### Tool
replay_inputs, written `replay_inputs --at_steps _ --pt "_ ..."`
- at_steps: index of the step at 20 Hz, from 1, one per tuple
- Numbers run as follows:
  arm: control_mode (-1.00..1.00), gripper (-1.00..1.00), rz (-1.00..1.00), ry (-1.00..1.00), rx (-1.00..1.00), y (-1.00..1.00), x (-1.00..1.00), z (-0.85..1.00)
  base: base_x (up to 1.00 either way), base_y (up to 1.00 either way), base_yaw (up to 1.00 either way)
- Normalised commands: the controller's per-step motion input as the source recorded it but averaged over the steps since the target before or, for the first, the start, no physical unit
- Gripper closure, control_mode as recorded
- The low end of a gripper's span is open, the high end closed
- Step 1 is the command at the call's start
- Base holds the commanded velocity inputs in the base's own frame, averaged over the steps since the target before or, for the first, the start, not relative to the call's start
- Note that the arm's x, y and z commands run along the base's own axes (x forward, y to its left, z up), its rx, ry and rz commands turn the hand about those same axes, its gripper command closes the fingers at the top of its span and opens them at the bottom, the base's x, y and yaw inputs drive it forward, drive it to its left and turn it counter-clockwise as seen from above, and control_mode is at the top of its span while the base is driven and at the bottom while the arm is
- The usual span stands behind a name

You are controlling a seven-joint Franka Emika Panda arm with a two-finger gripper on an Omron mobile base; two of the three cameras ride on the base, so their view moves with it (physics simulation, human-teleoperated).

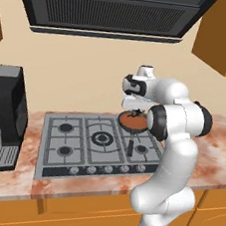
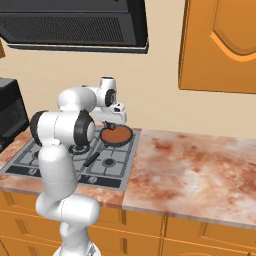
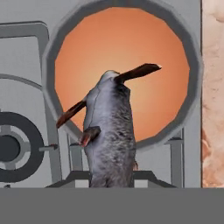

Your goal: Retrieve the fish from the fridge and place it on the saucepan with marinade on the stove.

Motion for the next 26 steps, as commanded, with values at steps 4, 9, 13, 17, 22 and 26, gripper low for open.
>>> replay_inputs --at_steps 4,9,13,17,22,26 --pt "-1.0 1.0 0.0 0.04 0.0 0.01 0.29 -0.27 0.0 0.0 0.0" --pt "-1.0 1.0 0.0 -0.05 -0.01 0.0 0.05 -0.23 0.0 0.0 0.0" --pt "-1.0 1.0 0.0 -0.15 -0.02 0.0 0.0 -0.16 0.0 0.0 0.0" --pt "-1.0 1.0 0.0 0.0 0.0 0.0 0.16 -0.18 0.0 0.0 0.0" --pt "-1.0 1.0 0.0 0.0 0.0 0.0 0.44 -0.27 0.0 0.0 0.0" --pt "-1.0 1.0 0.0 0.0 0.0 -0.09 0.17 -0.21 0.0 0.0 0.0"
